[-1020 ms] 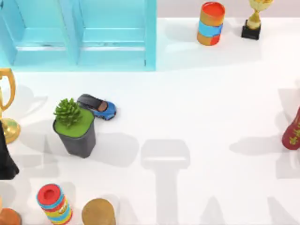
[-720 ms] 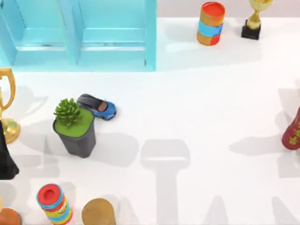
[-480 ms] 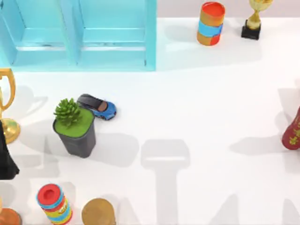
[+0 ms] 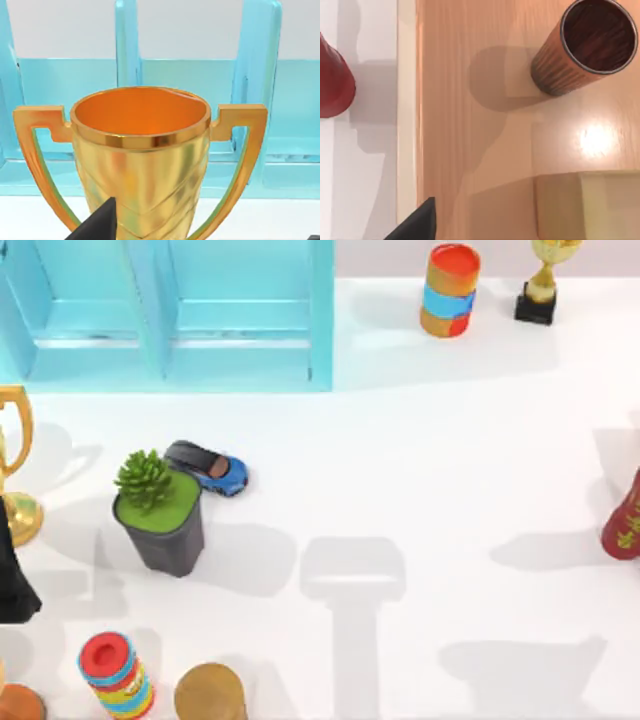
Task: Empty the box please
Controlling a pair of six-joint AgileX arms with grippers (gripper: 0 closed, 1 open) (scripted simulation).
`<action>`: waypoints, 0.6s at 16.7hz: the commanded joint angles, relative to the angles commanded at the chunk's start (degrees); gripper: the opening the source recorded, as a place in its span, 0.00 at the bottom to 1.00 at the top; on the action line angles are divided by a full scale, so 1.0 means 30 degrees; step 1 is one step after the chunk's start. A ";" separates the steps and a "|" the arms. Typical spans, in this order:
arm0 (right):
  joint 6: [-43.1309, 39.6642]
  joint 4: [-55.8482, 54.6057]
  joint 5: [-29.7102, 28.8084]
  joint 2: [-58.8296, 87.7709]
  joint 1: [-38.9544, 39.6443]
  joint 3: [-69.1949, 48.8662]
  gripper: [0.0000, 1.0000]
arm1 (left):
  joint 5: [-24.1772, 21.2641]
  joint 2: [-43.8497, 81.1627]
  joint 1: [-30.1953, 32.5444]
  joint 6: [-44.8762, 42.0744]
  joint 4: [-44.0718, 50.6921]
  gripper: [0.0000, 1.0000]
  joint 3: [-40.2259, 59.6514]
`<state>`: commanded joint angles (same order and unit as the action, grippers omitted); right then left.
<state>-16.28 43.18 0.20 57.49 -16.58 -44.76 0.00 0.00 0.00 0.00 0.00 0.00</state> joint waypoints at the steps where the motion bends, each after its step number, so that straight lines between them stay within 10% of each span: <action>1: -0.0407 0.1034 0.0005 0.1525 -0.0424 -0.1064 1.00 | 0.0000 0.0000 0.0000 0.0000 0.0000 1.00 0.0000; 10: -0.3460 0.9053 0.0122 1.1349 -0.3592 -0.9351 1.00 | 0.0000 0.0000 0.0000 0.0000 0.0000 1.00 0.0000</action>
<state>-26.66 70.34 0.57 91.54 -27.35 -72.82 0.00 0.00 0.00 0.00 0.00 0.00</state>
